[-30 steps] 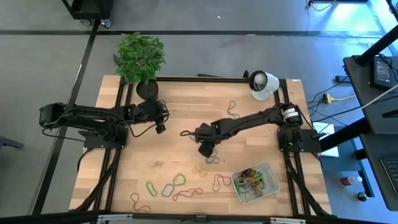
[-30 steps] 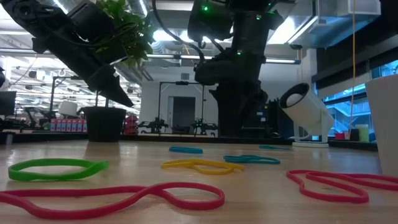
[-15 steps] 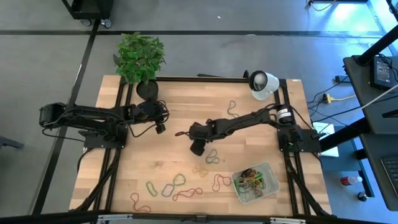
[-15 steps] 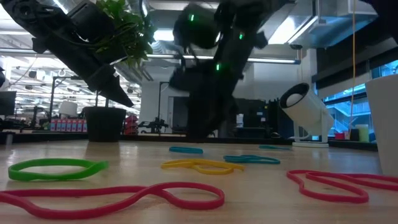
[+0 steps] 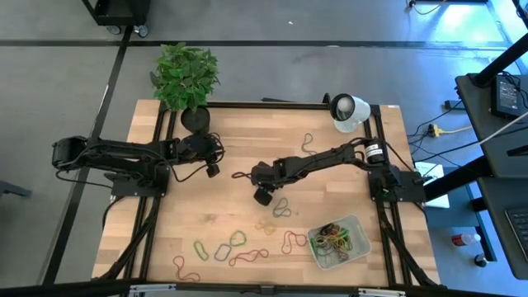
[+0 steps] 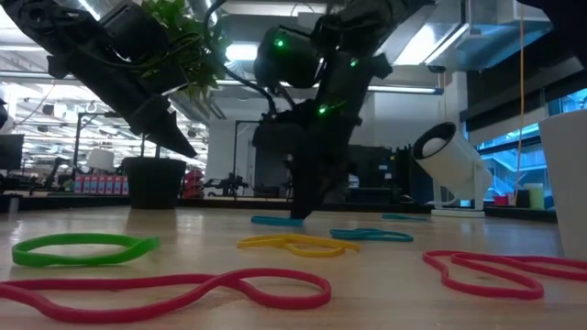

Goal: Pick and place rubber bands into bin
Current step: Put the blue rubber band into the white bin

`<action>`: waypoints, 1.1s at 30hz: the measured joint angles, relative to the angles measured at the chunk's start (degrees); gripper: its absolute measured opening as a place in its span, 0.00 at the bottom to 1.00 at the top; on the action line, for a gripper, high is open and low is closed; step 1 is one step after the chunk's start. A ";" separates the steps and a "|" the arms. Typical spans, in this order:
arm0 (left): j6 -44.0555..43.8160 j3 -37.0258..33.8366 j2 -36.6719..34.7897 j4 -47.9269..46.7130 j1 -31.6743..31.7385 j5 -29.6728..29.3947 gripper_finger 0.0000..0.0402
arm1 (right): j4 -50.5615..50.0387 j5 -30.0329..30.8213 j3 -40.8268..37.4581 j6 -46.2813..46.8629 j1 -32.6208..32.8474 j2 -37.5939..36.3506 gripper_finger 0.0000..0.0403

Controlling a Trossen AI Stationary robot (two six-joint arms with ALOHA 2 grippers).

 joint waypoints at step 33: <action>-0.04 0.00 -0.01 0.23 0.01 -0.03 0.15 | -38.97 -7.19 -1.72 63.71 35.14 -23.48 0.00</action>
